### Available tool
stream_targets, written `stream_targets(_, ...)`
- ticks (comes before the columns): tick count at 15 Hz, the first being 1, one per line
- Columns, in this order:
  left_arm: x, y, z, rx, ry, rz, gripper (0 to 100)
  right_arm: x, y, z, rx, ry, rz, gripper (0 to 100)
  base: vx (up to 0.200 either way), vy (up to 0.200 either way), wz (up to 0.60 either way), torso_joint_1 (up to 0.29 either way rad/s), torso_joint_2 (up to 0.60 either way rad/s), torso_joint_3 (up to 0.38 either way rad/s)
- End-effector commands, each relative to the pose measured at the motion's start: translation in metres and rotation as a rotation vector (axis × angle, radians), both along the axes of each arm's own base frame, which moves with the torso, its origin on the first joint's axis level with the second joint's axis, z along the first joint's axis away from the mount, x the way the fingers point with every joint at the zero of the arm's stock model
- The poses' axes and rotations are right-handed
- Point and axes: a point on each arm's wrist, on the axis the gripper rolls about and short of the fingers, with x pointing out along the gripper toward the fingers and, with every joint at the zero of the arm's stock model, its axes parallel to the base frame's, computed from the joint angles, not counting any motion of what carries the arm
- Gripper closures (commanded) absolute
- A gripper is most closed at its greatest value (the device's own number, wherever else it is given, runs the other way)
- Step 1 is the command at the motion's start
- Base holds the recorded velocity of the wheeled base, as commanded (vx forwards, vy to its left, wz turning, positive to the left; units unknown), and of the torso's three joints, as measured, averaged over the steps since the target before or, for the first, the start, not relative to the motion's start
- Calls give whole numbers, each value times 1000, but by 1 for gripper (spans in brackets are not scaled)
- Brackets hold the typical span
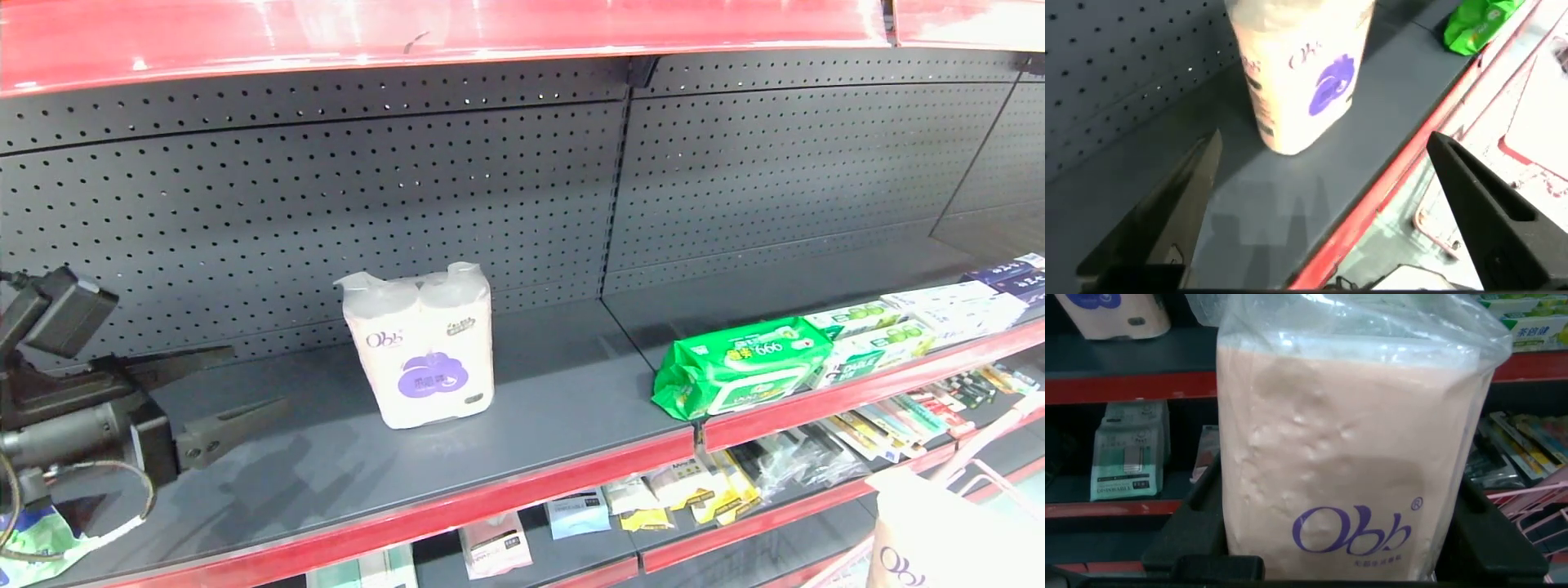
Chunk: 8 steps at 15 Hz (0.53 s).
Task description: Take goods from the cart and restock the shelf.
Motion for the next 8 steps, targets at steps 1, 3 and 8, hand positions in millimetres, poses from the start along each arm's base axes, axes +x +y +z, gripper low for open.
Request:
stream_targets(1,46,3,-6,-3,60,-21,0,0,0,0,-1,-1,1,100,0,0,0,0,0,0)
stream_targets(3,72,5,-12,16,68,-58,0,0,0,0,-1,1,1,100,0,0,0,0,0,0)
stream_targets(8,94,15,-29,33,27,-91,0,0,0,0,1,1,0,100,0,0,0,0,0,0)
